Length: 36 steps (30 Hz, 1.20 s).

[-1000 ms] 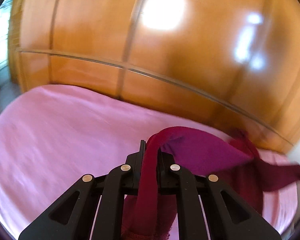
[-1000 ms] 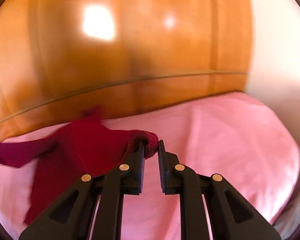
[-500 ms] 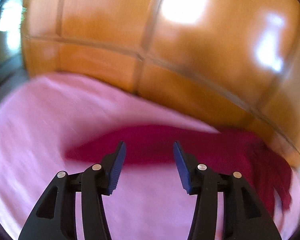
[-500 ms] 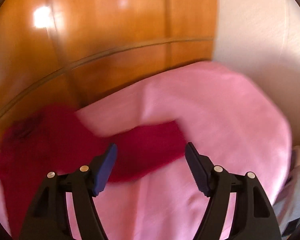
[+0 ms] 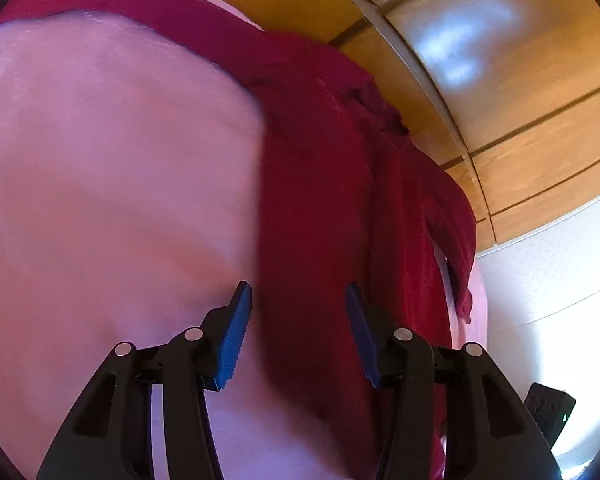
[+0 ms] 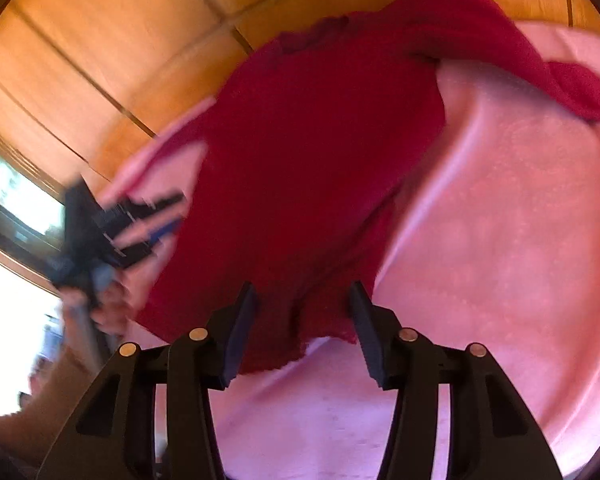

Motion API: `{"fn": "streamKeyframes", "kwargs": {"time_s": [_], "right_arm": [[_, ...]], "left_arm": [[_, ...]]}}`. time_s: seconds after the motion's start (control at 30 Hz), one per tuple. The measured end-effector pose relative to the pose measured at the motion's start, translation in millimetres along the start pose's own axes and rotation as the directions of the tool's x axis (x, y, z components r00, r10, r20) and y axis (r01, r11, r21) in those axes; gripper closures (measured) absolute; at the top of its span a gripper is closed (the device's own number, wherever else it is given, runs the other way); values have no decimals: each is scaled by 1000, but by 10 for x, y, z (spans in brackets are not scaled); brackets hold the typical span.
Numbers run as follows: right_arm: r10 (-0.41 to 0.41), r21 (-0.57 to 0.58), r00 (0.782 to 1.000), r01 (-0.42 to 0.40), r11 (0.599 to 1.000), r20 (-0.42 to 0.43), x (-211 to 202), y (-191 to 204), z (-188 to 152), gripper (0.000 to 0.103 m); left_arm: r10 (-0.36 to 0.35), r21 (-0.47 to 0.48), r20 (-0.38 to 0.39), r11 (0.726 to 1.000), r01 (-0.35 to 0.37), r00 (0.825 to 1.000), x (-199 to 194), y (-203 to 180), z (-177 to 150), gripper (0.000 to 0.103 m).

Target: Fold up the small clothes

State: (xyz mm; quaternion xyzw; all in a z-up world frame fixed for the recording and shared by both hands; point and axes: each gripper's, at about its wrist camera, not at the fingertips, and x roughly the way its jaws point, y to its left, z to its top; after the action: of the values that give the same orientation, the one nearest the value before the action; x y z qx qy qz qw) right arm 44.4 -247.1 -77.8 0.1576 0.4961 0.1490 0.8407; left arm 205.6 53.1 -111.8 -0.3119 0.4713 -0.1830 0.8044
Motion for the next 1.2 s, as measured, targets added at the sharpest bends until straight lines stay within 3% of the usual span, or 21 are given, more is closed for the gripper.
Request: {"fn": "streamKeyframes", "kwargs": {"time_s": [0.03,0.07,0.1,0.17,0.2,0.43,0.5,0.57,0.6,0.63,0.67,0.7,0.77,0.93,1.0,1.1,1.2], "right_arm": [[-6,8,1000,6,1000,1,35,-4,-17,58],[-11,12,1000,11,1000,3,68,25,-36,65],[-16,13,1000,16,1000,10,58,15,-33,81],[-11,-13,999,12,1000,52,-91,53,-5,88],[-10,-30,997,12,999,74,-167,56,23,98],[71,-78,967,-53,996,246,-1235,-28,-6,99],[69,-87,966,-48,995,249,-1380,-52,-96,98],[72,-82,967,-53,995,244,-1422,-98,-192,94],[54,-64,969,-39,997,241,-1436,-159,-259,89],[43,-42,971,-34,999,233,-1417,-230,-300,66],[34,-22,972,-30,999,233,-1379,-265,-293,56],[-4,15,973,1,1000,233,-1354,-382,-349,52],[-59,57,974,48,997,218,-1261,-495,-372,52],[-218,123,968,203,972,125,-977,-839,-496,52],[-219,172,972,202,964,87,-820,-991,-550,52],[-176,245,979,147,958,101,-700,-1137,-546,52],[-150,240,983,121,963,103,-583,-1109,-478,52]], "left_arm": [[0,7,-3,1000,0,1000,50,-70,-17,69],[-2,19,-15,1000,2,1000,76,-110,-16,91],[14,39,-20,999,-13,1000,56,-169,-50,92],[18,79,2,997,-18,1000,-79,-269,-41,94],[16,94,10,995,-17,1000,-131,-311,-18,95],[-13,216,73,976,-3,997,-1291,-638,147,97],[-38,241,60,970,23,997,-1584,-645,142,98],[14,281,114,959,-46,993,-1798,-627,99,95],[48,293,134,952,-86,990,-1893,-556,48,82],[57,280,135,956,-93,989,-1918,-476,28,73],[77,243,136,964,-108,988,-1934,-325,-19,57],[104,215,140,967,-133,985,-1925,-206,-62,54],[145,182,123,969,-165,982,-1833,-59,-156,54],[134,31,22,990,-135,991,-1459,428,-548,54],[138,10,-4,990,-138,990,-1314,497,-648,54],[108,-12,-21,994,-108,994,-1131,518,-713,54],[117,64,-9,991,-117,993,-1039,407,-733,54]]}}
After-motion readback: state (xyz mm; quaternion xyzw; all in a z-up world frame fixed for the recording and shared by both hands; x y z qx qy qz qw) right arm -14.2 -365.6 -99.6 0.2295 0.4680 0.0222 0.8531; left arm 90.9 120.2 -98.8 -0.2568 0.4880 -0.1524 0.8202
